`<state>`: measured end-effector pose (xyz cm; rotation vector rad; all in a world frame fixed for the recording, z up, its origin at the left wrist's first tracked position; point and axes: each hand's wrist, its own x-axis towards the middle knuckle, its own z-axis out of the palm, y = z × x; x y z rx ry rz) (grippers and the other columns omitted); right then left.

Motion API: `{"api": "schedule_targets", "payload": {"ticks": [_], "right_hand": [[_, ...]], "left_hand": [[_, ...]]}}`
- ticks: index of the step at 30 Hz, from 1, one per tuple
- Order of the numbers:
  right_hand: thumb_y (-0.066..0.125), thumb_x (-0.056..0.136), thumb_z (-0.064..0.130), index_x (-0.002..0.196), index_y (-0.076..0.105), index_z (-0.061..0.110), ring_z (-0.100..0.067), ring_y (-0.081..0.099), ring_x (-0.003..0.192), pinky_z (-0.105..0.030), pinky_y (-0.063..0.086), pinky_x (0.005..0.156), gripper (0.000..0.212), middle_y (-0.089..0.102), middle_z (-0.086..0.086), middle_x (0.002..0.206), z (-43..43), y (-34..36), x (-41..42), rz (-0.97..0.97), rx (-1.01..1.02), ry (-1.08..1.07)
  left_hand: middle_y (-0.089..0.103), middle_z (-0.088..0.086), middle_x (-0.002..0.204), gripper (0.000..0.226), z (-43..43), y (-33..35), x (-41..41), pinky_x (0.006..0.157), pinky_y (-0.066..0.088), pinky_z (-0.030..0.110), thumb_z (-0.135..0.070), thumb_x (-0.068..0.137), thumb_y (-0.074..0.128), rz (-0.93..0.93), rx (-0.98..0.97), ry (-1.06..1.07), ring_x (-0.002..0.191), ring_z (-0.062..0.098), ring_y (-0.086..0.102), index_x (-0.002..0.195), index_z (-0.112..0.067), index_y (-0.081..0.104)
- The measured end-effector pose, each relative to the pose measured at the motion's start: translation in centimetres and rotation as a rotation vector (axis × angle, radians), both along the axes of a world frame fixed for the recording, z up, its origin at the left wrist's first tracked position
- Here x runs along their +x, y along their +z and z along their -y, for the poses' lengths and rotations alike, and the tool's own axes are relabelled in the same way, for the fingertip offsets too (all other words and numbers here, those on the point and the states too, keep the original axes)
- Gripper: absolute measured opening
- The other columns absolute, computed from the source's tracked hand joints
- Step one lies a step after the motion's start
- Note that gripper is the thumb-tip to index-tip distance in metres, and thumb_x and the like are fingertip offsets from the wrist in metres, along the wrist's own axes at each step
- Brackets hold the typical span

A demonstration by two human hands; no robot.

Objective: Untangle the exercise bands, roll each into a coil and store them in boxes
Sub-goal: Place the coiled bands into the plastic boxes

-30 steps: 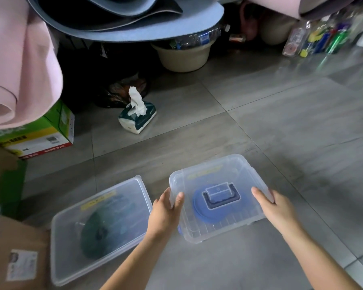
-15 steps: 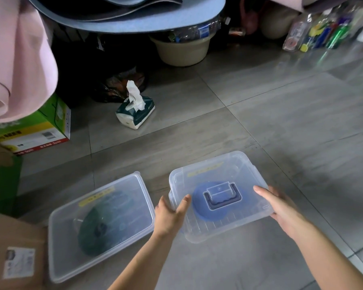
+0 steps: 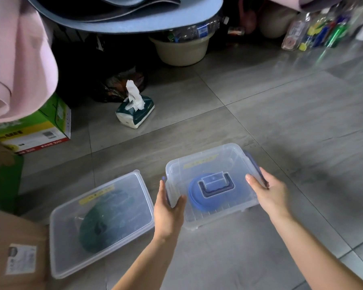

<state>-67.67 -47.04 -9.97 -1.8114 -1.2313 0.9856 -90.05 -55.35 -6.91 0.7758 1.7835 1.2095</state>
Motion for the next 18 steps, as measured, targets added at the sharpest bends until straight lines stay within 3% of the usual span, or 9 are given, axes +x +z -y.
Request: {"api": "schedule_targets", "payload": {"ticks": [2, 5, 10, 15, 18], "right_hand": [[0.065, 0.084, 0.041, 0.134, 0.051, 0.015, -0.016, 0.055, 0.119, -0.022, 0.037, 0.089, 0.058, 0.057, 0.000, 0.132, -0.3, 0.3, -0.5, 0.095, 0.024, 0.028], [0.059, 0.088, 0.042, 0.134, 0.051, 0.017, -0.021, 0.055, 0.119, -0.022, 0.037, 0.082, 0.053, 0.059, -0.004, 0.130, -0.6, 0.9, -1.2, 0.226, 0.027, 0.049], [0.053, 0.092, 0.043, 0.137, 0.048, 0.015, -0.027, 0.054, 0.120, -0.031, 0.042, 0.091, 0.053, 0.060, -0.010, 0.129, -1.7, 1.8, -2.1, 0.320, 0.025, 0.110], [0.037, 0.097, 0.046, 0.146, 0.029, 0.017, -0.031, 0.048, 0.124, -0.035, 0.042, 0.089, 0.058, 0.052, -0.009, 0.137, -3.4, 2.9, -3.6, 0.551, -0.061, 0.347], [0.039, 0.097, 0.046, 0.149, 0.020, 0.015, -0.030, 0.042, 0.131, -0.034, 0.038, 0.097, 0.063, 0.043, -0.010, 0.145, -3.7, 2.8, -4.6, 0.530, -0.106, 0.458]], "left_hand": [[0.040, -0.023, 0.140, 0.069, -0.3, -0.3, -0.1, 0.105, 0.032, 0.017, -0.003, 0.087, 0.059, 0.002, 0.000, 0.029, 0.116, -0.023, 0.038, 0.146, -0.023, 0.031], [0.041, -0.009, 0.146, 0.062, -1.3, -0.4, -0.2, 0.113, 0.031, 0.033, -0.001, 0.088, 0.054, -0.047, -0.038, 0.056, 0.135, 0.007, 0.037, 0.144, -0.023, 0.038], [0.037, -0.005, 0.149, 0.058, -2.6, -0.3, -0.6, 0.115, 0.024, 0.029, 0.001, 0.089, 0.053, -0.079, -0.028, 0.068, 0.140, 0.009, 0.028, 0.143, -0.015, 0.039], [0.047, -0.006, 0.143, 0.060, -4.1, 0.1, -3.2, 0.105, 0.041, 0.035, -0.010, 0.090, 0.054, -0.121, -0.115, 0.062, 0.127, 0.016, 0.048, 0.145, -0.025, 0.036], [0.049, -0.004, 0.140, 0.057, -4.4, 0.9, -4.6, 0.101, 0.043, 0.032, -0.015, 0.093, 0.051, -0.113, -0.135, 0.012, 0.122, 0.017, 0.051, 0.146, -0.026, 0.032]]}}
